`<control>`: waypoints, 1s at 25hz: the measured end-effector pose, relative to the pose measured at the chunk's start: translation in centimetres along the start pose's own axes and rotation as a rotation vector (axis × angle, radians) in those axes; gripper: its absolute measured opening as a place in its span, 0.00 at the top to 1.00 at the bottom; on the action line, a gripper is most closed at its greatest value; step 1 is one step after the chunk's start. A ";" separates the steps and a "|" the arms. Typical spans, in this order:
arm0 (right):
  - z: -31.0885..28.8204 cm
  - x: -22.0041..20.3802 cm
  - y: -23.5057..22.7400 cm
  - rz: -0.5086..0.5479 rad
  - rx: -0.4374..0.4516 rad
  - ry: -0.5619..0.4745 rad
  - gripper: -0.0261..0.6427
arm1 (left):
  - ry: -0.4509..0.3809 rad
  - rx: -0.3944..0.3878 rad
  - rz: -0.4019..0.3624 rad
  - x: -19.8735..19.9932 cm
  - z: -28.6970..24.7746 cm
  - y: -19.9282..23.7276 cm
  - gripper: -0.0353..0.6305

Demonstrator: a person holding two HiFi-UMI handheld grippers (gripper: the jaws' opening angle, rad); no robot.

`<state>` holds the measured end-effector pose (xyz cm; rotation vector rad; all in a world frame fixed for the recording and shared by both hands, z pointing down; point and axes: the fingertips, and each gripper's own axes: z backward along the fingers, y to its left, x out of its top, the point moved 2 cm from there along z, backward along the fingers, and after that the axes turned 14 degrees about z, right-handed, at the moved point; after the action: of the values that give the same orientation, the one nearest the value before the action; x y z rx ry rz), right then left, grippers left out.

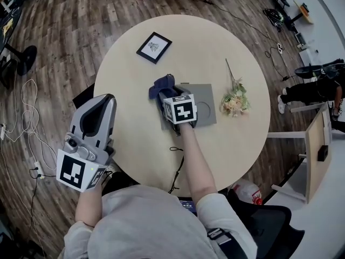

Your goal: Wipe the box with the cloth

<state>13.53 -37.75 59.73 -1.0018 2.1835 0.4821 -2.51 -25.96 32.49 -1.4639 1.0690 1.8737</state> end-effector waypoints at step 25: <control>3.5 -5.9 -11.9 -0.008 -0.226 0.055 0.84 | 0.035 -0.050 -0.010 -1.3 -3.1 -2.0 0.94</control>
<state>27.00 -40.23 60.86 -1.1550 2.2081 0.7180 1.17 -27.36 32.91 -1.5320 1.0360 1.8871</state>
